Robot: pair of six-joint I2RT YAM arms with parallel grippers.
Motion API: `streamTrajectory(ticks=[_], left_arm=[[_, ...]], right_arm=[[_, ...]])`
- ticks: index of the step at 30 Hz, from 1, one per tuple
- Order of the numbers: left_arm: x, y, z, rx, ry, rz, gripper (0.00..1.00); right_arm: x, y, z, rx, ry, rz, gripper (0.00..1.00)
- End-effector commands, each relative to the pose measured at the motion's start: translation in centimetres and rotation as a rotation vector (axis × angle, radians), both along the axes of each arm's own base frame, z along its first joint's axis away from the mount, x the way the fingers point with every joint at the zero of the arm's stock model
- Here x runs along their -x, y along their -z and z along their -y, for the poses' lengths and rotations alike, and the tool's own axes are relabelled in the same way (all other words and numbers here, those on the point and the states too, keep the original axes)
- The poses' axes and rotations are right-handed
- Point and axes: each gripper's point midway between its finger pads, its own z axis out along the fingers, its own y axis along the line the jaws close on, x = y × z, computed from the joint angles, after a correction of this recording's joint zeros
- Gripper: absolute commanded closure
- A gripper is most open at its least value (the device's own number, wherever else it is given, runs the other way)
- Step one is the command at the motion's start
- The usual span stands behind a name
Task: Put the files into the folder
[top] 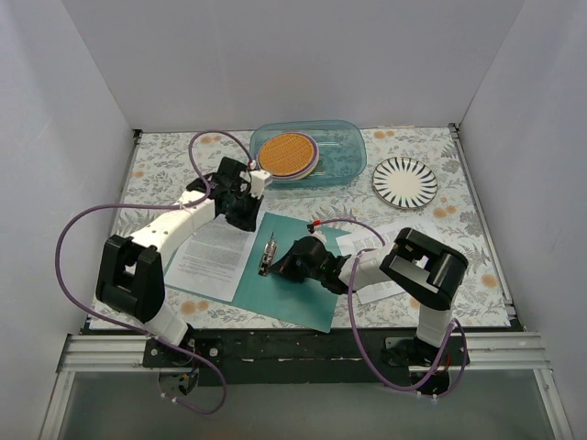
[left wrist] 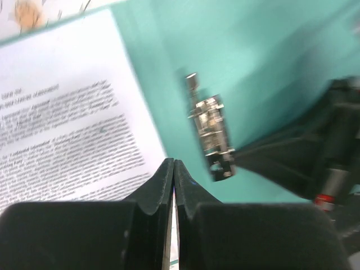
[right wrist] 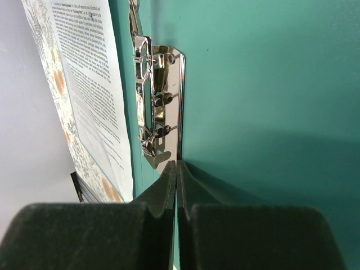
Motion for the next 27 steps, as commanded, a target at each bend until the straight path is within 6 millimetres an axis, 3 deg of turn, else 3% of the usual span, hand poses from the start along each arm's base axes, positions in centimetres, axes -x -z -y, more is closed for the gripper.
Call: streamTrajectory(ticks=[1, 6, 14, 17, 21, 27], left_arm=[[0.4, 4.3, -3.2, -0.137, -0.004, -0.034, 1.00], [1.0, 4.8, -3.4, -0.145, 0.003, -0.061, 1.00], [3.9, 8.7, -6.4, -0.261, -0.039, -0.123, 1.00], [4.9, 9.3, -6.8, -0.267, -0.050, -0.149, 1.00], [5.1, 8.8, -6.4, -0.242, -0.052, -0.147, 1.00], [4.5, 7.7, -6.4, -0.239, -0.060, -0.118, 1.00]], right_arm=[[8.6, 12.8, 15.2, 0.658, -0.106, -0.311, 0.99], [7.0, 12.1, 15.0, 0.642, -0.135, -0.291, 0.99], [2.4, 9.8, 13.4, 0.631, -0.154, -0.209, 0.99], [1.2, 9.8, 13.2, 0.642, -0.173, -0.210, 0.99], [-0.8, 9.2, 11.8, 0.634, -0.188, -0.190, 0.99], [-1.4, 7.7, 11.6, 0.627, -0.195, -0.149, 0.99]])
